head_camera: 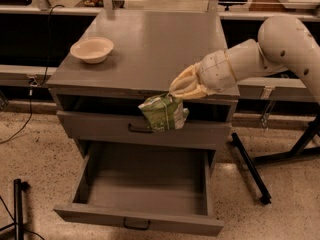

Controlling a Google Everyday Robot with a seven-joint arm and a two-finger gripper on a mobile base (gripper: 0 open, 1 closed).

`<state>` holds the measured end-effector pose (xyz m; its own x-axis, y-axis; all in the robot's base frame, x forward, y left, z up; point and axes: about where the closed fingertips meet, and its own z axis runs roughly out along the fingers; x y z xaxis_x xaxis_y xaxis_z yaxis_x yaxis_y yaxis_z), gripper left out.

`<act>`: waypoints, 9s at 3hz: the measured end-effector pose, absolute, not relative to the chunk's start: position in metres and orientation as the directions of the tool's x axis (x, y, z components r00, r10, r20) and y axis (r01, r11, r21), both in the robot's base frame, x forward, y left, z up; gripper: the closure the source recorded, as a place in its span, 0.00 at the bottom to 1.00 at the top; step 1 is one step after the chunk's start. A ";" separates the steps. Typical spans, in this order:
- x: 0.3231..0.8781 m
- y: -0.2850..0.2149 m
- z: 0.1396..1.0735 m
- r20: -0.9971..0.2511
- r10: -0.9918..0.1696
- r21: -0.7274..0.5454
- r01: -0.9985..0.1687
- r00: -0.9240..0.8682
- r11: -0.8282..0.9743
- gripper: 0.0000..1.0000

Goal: Pick green jalapeno chip bag from middle drawer and place on counter

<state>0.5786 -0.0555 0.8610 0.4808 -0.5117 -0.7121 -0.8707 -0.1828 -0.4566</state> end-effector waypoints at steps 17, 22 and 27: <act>0.765 -0.096 0.853 -0.670 -0.729 -0.372 -0.914 0.141 0.165 0.00; 0.753 -0.108 0.857 -0.648 -0.749 -0.372 -0.916 0.140 0.151 0.47; 0.712 -0.084 0.922 -0.510 -0.758 -0.577 -0.815 0.407 -0.049 0.00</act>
Offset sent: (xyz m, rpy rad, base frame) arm 0.0972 -0.0208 0.0452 -0.0115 -0.0376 -0.1779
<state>0.7123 -0.0844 0.9224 0.4068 -0.7578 -0.5102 -0.8152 -0.0490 -0.5772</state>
